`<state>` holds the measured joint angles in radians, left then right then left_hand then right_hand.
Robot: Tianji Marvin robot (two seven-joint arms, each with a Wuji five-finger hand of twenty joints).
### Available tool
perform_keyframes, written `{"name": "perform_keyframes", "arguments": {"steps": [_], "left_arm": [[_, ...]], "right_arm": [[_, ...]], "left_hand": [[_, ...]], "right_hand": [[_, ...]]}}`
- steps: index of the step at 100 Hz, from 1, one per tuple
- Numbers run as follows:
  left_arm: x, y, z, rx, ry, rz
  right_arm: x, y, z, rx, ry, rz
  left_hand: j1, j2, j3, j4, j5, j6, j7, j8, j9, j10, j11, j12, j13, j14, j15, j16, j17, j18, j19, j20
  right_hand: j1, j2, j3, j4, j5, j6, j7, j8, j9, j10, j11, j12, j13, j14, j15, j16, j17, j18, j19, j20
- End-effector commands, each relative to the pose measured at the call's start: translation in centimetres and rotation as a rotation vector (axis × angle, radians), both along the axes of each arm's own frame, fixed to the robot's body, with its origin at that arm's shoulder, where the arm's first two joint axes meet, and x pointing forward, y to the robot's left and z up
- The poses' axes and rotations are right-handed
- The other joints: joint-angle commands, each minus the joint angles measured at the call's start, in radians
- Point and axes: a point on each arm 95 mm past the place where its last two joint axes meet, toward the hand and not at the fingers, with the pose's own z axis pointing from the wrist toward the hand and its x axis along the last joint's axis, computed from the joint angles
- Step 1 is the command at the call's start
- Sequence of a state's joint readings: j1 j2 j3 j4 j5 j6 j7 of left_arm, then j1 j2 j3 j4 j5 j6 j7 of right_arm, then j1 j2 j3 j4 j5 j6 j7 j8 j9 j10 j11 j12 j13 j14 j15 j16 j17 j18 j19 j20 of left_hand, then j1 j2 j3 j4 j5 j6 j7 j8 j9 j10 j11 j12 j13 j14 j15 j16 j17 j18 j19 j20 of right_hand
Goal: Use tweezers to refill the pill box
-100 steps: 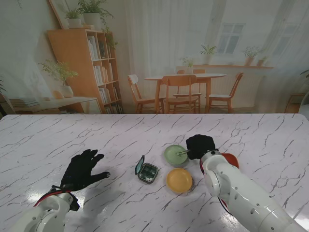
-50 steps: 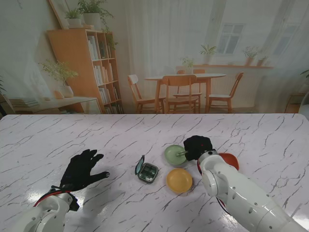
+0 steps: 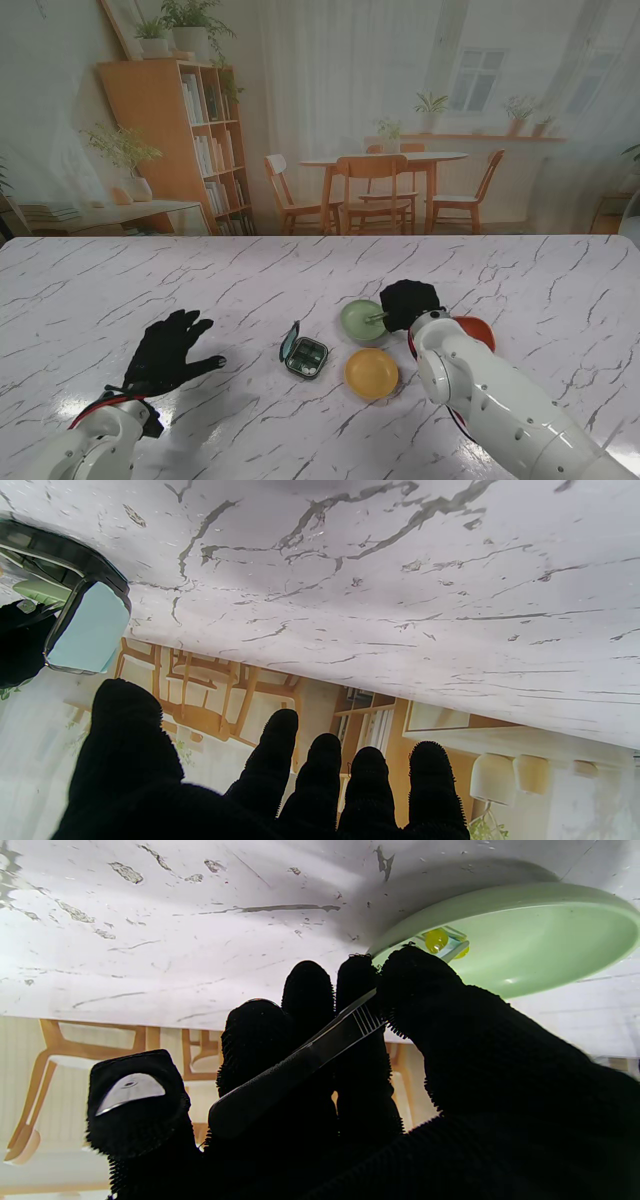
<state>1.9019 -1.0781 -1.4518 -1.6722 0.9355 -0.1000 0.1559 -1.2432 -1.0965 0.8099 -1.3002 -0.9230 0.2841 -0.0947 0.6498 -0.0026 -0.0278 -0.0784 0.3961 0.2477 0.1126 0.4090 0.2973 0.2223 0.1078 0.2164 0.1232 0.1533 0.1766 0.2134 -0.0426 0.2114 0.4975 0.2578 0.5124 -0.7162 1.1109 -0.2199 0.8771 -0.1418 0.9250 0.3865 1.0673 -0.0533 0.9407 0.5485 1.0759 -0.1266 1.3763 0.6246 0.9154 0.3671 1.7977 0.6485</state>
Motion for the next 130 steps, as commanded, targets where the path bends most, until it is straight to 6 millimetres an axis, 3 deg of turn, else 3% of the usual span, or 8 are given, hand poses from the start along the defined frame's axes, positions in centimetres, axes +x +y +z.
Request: {"name": "perform_keyframes", "arguments": {"steps": [1,55,130], "left_arm": [[-0.3,-0.3,-0.4,-0.015,0.015,-0.019],[-0.3,-0.4,-0.5,-0.019,0.016,-0.023],[-0.4,-0.2,-0.8,-0.023,0.020,-0.015]], "right_arm": [[-0.3,0.4,-0.1,0.003,0.009,0.008],[-0.4,0.1,0.1,-0.014,0.034,-0.001],[-0.3,1.2,-0.2,0.012,0.031,0.011]], "left_hand": [[-0.006,0.034,-0.020,0.013,0.011,0.016,0.007,-0.013,0.002,-0.002,0.010,-0.004,-0.020,-0.020,0.013,-0.011,-0.007,-0.036,0.024,0.013],[-0.008,0.036,-0.021,0.012,0.011,0.015,0.007,-0.013,0.001,-0.004,0.010,-0.004,-0.020,-0.022,0.013,-0.011,-0.007,-0.037,0.024,0.013],[-0.007,0.036,-0.019,0.013,0.009,0.018,0.008,-0.012,0.003,-0.002,0.011,-0.002,-0.017,-0.021,0.013,-0.009,-0.006,-0.035,0.026,0.014]], "right_hand": [[0.041,0.018,0.081,0.024,0.087,-0.090,0.088,0.023,0.031,0.045,0.033,0.015,0.028,-0.097,0.046,0.012,0.022,-0.591,0.103,0.016],[0.013,-0.071,0.207,0.014,0.123,-0.081,0.122,0.062,0.046,0.037,0.060,0.050,0.026,-0.078,0.061,0.021,0.014,-0.588,0.112,0.017],[-0.002,-0.080,0.243,0.000,0.133,-0.056,0.134,0.091,0.074,0.040,0.077,0.054,0.056,-0.078,0.079,0.032,0.035,-0.587,0.130,0.018]]}}
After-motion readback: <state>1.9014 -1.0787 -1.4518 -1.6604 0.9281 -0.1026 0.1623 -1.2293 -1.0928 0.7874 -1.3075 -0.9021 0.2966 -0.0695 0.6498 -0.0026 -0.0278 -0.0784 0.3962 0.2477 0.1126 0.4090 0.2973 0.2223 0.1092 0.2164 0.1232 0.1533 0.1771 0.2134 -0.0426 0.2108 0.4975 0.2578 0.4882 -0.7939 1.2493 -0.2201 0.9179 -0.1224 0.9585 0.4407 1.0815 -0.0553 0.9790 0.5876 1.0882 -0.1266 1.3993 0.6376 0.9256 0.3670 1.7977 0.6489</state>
